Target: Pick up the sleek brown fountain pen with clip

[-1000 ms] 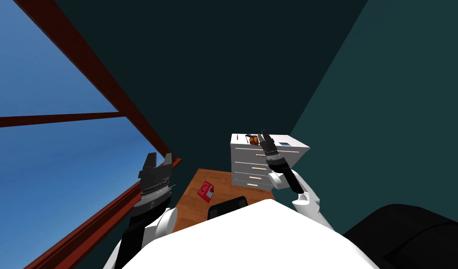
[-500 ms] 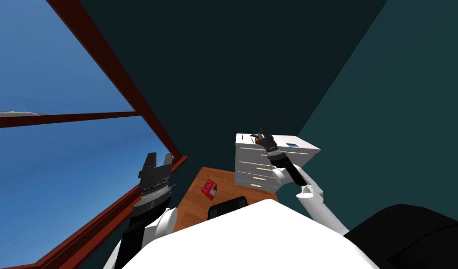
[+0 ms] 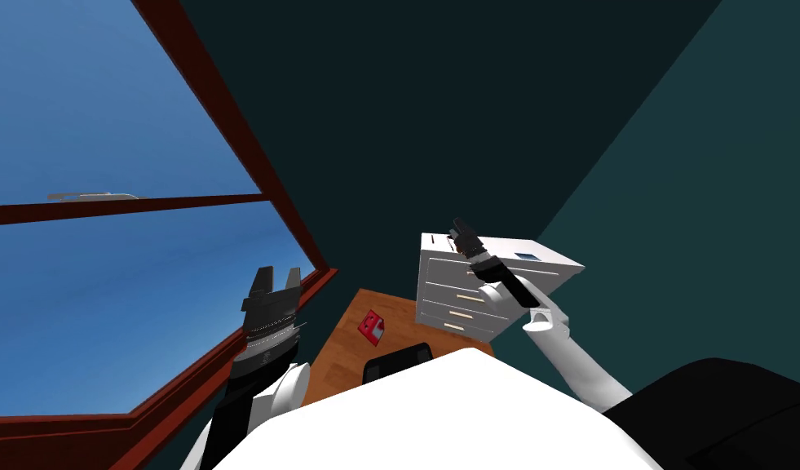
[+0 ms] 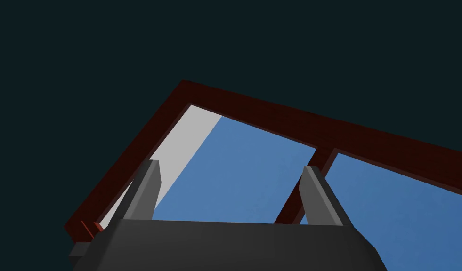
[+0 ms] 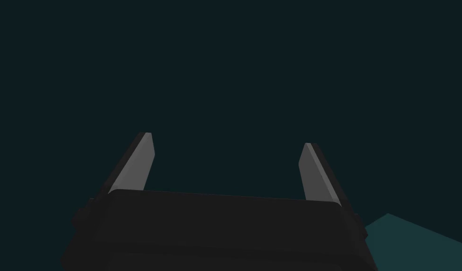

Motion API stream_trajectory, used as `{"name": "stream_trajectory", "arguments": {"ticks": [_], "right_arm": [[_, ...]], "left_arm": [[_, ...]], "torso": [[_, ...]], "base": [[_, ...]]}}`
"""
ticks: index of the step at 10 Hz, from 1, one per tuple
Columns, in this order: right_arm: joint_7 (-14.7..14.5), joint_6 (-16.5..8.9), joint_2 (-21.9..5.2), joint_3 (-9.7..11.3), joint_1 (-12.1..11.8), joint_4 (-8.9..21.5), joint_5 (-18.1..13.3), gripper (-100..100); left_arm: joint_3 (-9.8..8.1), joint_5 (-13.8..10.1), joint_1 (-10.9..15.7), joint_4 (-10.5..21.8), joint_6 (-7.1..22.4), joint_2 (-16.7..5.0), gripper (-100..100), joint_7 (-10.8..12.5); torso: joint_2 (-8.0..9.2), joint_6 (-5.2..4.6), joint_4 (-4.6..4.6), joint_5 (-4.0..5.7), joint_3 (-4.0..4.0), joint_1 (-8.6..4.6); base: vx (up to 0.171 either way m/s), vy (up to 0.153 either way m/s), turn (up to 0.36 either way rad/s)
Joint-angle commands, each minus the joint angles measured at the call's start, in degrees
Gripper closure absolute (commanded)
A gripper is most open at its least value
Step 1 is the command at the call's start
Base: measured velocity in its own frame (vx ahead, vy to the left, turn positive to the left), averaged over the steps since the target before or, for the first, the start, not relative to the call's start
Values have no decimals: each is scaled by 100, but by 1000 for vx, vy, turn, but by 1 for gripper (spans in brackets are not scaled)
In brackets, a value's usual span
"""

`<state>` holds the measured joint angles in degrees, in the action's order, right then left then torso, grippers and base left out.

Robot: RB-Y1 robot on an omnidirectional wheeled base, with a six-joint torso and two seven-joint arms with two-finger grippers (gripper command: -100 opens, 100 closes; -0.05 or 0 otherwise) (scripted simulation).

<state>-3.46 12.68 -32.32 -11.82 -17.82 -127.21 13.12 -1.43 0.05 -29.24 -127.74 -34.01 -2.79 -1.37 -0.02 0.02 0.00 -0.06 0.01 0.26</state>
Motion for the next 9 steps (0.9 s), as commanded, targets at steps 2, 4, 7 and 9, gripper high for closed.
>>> {"name": "stream_trajectory", "arguments": {"ticks": [2, 4, 7, 9], "right_arm": [[52, -422, -438, -137, 148, 50, 375, -100], [75, -769, -752, -224, 261, 100, 628, -100], [89, -1280, -1198, -307, 373, 154, 912, -100], [94, -1644, -1518, -387, 481, 212, 1185, -100]], "left_arm": [[0, 0, -1, 0, 0, 0, 0, 0], [-1, 0, -1, 0, 0, 0, 0, 0], [0, 0, 0, 0, 0, 0, 0, 0], [0, 0, 0, 0, 0, 0, 0, 0]], "torso": [[0, -4, 0, 1, 0, -3], [4, -4, 0, 1, -2, -5], [0, -1, 0, 1, 0, -4], [0, -1, 0, 2, 0, -8]], "base": [[6, 69, 98], [5, 63, 118], [9, 54, 104], [13, 44, 110]]}}
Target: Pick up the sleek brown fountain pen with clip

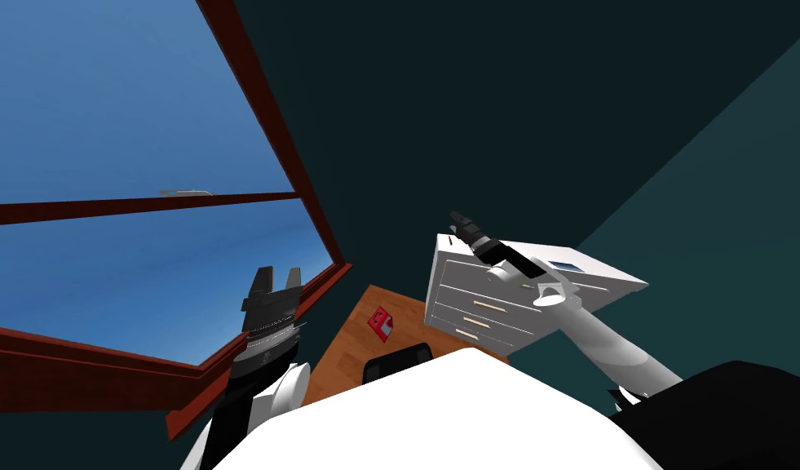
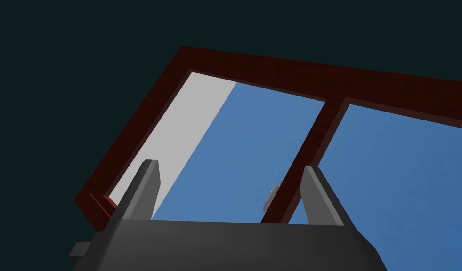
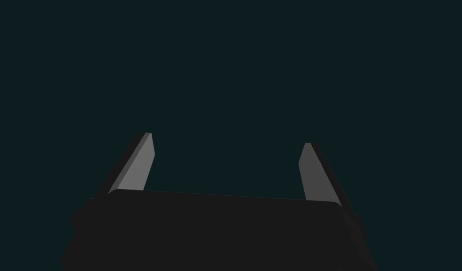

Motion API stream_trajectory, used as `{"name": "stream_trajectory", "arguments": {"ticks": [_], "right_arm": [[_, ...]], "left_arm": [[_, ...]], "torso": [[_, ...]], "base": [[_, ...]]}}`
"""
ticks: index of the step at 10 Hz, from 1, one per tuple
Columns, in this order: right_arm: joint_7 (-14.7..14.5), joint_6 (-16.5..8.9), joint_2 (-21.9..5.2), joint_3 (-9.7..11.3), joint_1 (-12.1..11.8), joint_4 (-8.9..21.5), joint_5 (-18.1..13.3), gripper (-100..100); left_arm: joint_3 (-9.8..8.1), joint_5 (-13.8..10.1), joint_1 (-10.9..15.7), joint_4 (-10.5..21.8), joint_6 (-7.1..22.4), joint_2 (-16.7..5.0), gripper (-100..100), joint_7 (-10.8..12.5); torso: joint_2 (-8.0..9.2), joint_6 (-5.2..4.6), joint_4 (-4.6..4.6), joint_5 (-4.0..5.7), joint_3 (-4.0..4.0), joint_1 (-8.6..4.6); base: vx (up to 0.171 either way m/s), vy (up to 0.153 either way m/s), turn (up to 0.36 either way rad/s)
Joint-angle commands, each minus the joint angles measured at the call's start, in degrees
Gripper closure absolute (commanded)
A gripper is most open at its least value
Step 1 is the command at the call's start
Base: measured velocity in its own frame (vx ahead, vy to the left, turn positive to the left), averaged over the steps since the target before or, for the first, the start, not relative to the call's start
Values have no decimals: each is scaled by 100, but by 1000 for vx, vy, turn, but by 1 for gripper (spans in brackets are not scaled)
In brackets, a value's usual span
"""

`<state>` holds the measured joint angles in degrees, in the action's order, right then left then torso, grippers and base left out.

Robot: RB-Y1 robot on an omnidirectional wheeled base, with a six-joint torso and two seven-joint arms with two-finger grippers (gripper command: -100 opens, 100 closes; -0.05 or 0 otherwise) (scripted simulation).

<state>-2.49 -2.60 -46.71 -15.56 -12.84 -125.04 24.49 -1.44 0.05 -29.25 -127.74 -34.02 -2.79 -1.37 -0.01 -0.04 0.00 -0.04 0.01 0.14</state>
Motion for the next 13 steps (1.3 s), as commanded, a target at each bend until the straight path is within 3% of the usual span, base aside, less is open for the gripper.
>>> {"name": "stream_trajectory", "arguments": {"ticks": [1, 2, 3, 4, 6, 7, 9, 10, 11, 12, 13], "right_arm": [[-3, -161, -78, -13, -17, -5, 47, -100], [-8, -407, -334, -88, 88, 58, 317, -100], [-8, -549, -395, -88, 88, 58, 322, -100], [-24, -726, -612, -157, 187, 124, 564, -100], [-24, -946, -708, -157, 187, 124, 599, -100], [-51, -1153, -996, -221, 282, 195, 877, -100], [-51, -1352, -1013, -221, 282, 195, 877, -100], [-90, -1571, -1290, -277, 370, 269, 1157, -100], [-90, -1730, -1309, -277, 370, 269, 1157, -100], [-141, -1902, -1546, -326, 453, 346, 1402, -100], [-141, -2072, -1593, -326, 453, 346, 1436, -100]], "left_arm": [[0, 0, 0, 0, 0, 0, 0, 0], [0, 0, 0, 0, 0, 0, 0, 0], [0, 0, 1, 0, 0, 0, 0, 0], [0, 0, 0, 0, 0, 0, 0, 0], [0, 0, 0, 0, 0, 0, 0, 0], [0, 0, 0, 0, 0, 0, 0, 0], [0, 0, 0, 0, 0, 0, 0, 0], [0, 0, 0, 0, 0, 0, 0, 0], [0, 0, 0, 0, 0, 0, 0, 0], [0, 0, 0, 0, 0, 0, 0, 0], [0, 0, 0, 0, 0, 0, 0, 0]], "torso": [[0, 0, 0, 0, 0, 0], [3, -1, 1, 2, -2, -7], [-1, 4, 0, 1, 0, -2], [0, 1, 0, 1, 0, -3], [-1, -1, 0, 1, 1, -3], [4, -2, 1, 3, -2, -9], [2, 0, 0, 3, -1, -8], [4, -2, 1, 4, -2, -12], [1, 2, 0, 2, -1, -9], [1, -1, 0, 3, 0, -10], [-2, 3, -1, 2, 1, -7]], "base": [[8, 17, -23], [16, 35, 138], [14, 32, 107], [19, 39, 156], [12, 21, 14], [10, 21, 113], [10, 10, 57], [14, 15, 111], [17, 13, 77], [22, 19, 156], [21, 7, 71]]}}
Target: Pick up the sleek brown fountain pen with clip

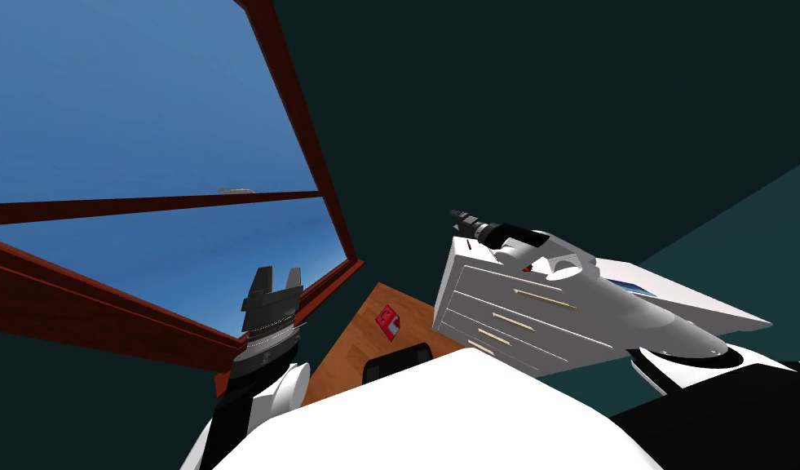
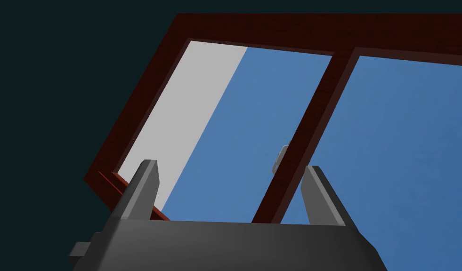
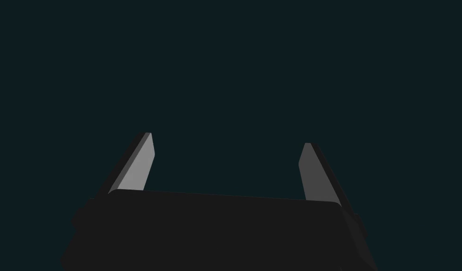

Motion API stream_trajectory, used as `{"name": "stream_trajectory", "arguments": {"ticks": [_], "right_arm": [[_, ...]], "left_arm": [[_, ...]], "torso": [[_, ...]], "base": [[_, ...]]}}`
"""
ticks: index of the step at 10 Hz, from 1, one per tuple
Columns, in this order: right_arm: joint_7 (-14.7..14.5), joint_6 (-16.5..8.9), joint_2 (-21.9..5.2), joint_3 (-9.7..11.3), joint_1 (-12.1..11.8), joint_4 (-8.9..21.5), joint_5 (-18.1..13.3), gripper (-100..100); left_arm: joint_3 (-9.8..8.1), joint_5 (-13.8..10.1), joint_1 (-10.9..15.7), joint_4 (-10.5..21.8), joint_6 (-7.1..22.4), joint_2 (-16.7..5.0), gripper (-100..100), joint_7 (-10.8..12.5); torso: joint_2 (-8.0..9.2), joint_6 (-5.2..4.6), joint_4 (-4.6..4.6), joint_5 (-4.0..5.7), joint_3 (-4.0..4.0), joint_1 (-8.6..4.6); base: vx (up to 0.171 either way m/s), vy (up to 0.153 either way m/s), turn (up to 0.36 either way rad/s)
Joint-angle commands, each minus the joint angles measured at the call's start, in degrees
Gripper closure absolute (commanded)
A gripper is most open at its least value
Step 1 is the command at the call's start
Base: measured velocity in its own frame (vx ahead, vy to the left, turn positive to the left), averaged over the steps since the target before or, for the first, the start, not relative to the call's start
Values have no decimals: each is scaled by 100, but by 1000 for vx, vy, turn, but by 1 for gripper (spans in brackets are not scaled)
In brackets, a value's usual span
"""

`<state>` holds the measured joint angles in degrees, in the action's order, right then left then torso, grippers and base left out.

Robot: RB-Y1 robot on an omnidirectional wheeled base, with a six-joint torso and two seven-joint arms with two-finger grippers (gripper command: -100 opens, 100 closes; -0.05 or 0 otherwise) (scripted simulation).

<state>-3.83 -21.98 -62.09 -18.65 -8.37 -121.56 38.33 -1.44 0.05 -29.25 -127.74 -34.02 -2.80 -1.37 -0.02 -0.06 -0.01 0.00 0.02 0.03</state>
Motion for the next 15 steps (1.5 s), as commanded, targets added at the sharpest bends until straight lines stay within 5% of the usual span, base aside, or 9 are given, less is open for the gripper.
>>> {"name": "stream_trajectory", "arguments": {"ticks": [1, 2, 4, 5, 7, 8, 15], "right_arm": [[-6, -250, -55, -17, 5, -2, 52, -100], [-69, -399, -327, -60, 81, 79, 331, -100], [-69, -677, -327, -60, 81, 79, 331, -100], [-144, -858, -583, -96, 151, 164, 608, -100], [-144, -1108, -583, -96, 151, 164, 608, -100], [-230, -1318, -822, -126, 214, 251, 883, -100], [-434, -2352, -1244, -172, 325, 435, 1422, -100]], "left_arm": [[0, 0, 0, 0, 0, 0, 0, 0], [0, 0, 0, 0, 0, 0, 0, 0], [0, 0, 0, 0, 0, 0, 0, 0], [0, 0, 0, 0, 0, 0, 0, 0], [0, 0, 0, 0, 0, 0, 0, 0], [0, 0, 0, 0, 0, 0, 0, 0], [0, 0, 0, 0, 0, 0, 0, 0]], "torso": [[0, 0, 0, 0, 0, 0], [4, -1, 1, 1, -2, -4], [2, 0, 1, 1, -1, -4], [5, -1, 1, 2, -3, -5], [2, -1, 1, 2, -1, -7], [6, -2, 1, 3, -3, -7], [5, 1, 1, 3, -3, -13]], "base": [[10, 1, -18], [16, 1, 102], [14, -3, 48], [16, -4, 116], [13, -8, 37], [11, -12, 108], [13, -21, 58]]}}
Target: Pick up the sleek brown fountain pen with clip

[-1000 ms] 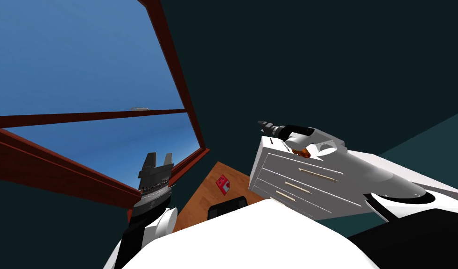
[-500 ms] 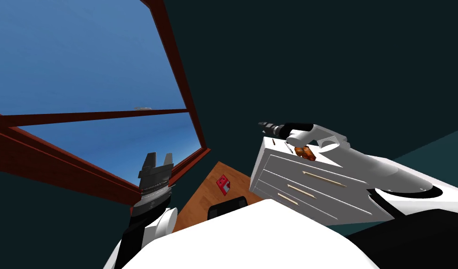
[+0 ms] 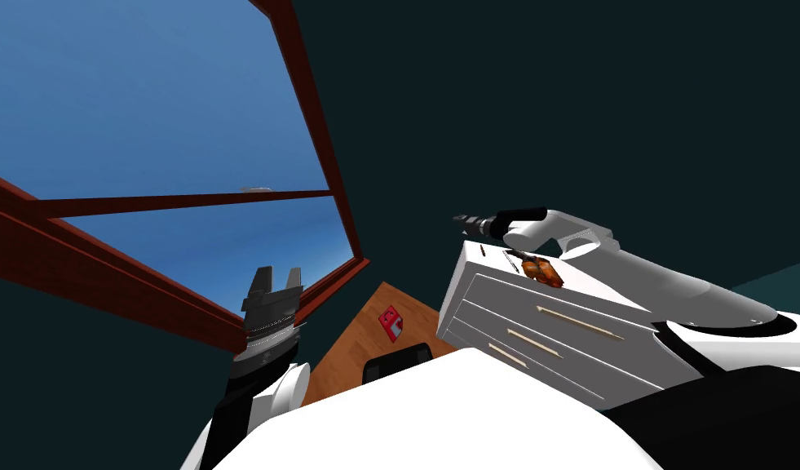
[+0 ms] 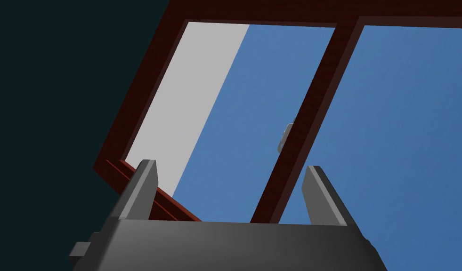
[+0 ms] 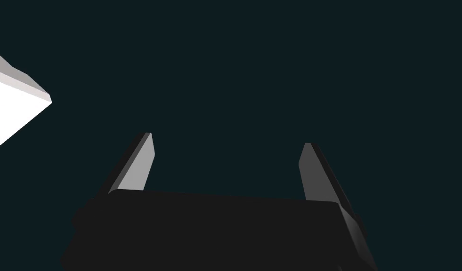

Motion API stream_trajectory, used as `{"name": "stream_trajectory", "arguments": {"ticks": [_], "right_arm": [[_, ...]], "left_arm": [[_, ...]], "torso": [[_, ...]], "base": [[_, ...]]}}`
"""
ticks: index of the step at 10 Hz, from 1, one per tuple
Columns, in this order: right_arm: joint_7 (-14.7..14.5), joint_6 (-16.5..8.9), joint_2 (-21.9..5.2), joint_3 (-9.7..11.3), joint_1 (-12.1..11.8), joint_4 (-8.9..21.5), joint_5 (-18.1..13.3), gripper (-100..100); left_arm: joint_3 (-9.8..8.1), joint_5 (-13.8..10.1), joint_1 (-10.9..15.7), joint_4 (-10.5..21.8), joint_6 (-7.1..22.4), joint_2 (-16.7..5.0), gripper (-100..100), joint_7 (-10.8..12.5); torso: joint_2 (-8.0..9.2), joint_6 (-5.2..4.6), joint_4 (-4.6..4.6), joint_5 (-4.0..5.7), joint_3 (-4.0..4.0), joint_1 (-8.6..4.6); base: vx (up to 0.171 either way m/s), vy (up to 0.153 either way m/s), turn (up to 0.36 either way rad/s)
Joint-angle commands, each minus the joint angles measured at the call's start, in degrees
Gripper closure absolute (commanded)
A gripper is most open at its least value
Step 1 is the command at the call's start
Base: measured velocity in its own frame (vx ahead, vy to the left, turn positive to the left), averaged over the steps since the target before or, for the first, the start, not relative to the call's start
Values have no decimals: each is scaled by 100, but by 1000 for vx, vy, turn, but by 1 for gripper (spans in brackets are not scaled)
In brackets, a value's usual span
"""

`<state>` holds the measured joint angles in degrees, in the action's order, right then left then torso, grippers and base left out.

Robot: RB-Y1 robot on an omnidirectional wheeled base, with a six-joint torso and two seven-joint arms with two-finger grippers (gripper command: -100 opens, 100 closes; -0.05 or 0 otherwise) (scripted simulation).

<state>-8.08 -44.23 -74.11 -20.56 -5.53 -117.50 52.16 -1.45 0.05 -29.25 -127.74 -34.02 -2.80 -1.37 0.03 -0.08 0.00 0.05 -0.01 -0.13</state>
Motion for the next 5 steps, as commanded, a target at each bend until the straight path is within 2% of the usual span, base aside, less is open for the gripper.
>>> {"name": "stream_trajectory", "arguments": {"ticks": [1, 2, 4, 5], "right_arm": [[-10, -195, -42, 19, 41, 29, 40, -100], [-127, -409, -223, 4, 89, 124, 303, -100], [-127, -631, -223, 4, 89, 124, 303, -100], [-252, -847, -383, -5, 130, 219, 561, -100]], "left_arm": [[0, 0, 0, 0, 0, 0, 0, 0], [0, 0, 0, 0, 0, 0, 0, 0], [0, 0, 0, 0, 0, 0, 0, 0], [0, 0, 0, 0, 0, 0, 0, 0]], "torso": [[0, 0, 0, 0, 0, 0], [2, -1, 1, -1, -1, 4], [-2, 0, 0, 0, 1, -1], [2, -1, 0, 0, -1, 3]], "base": [[6, -16, -6], [17, -29, 99], [10, -28, 26], [4, -34, 105]]}}
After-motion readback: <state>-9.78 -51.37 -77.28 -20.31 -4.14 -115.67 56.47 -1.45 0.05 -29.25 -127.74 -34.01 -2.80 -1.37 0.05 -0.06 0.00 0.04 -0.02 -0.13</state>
